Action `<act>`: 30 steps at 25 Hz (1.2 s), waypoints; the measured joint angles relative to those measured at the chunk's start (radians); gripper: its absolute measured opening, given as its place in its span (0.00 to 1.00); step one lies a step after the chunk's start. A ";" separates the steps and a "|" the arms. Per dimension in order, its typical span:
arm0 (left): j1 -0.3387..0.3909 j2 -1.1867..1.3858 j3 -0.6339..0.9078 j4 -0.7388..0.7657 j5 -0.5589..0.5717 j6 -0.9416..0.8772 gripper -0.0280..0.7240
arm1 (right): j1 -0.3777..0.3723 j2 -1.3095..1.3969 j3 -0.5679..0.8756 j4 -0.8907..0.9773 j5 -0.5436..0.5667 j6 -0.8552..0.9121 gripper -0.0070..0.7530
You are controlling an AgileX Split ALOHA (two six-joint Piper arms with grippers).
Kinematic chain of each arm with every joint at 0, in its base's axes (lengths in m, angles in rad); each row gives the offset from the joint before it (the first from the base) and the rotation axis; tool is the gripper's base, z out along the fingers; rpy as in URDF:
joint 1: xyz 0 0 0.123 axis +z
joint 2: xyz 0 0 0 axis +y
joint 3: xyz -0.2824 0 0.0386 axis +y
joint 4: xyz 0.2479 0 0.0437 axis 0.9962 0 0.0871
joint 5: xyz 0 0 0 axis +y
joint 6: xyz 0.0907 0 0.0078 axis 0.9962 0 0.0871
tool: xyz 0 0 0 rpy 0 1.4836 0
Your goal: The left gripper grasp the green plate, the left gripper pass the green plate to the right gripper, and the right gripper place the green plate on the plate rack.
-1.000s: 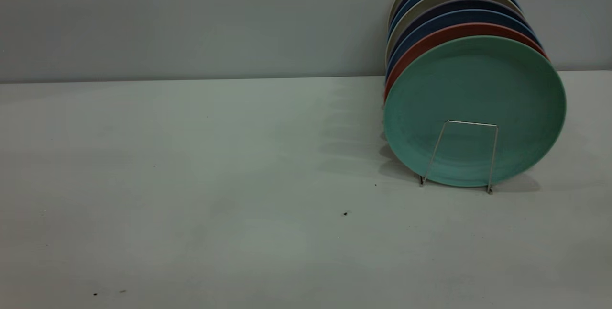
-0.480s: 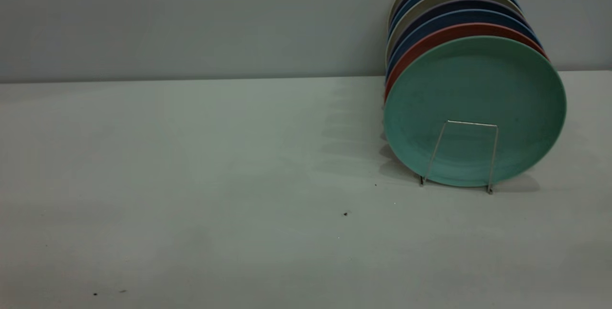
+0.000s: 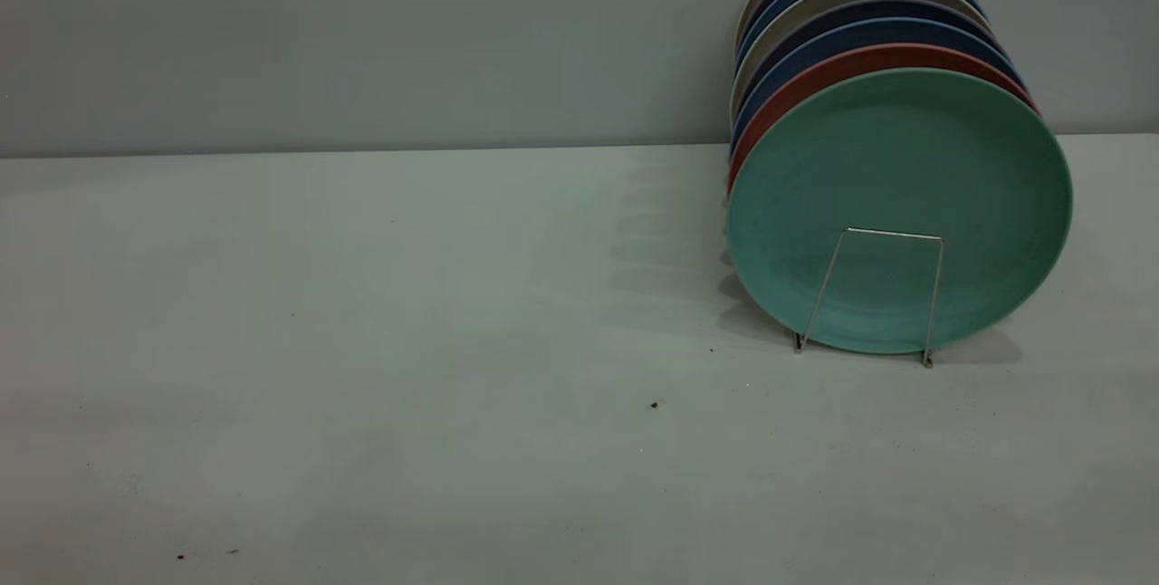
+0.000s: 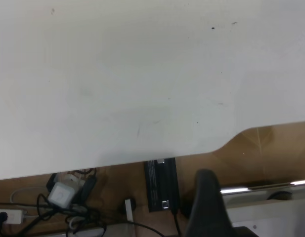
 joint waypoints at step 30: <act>0.000 -0.419 0.000 0.000 0.022 0.000 0.76 | -0.055 -0.452 0.000 -0.003 0.030 0.000 0.51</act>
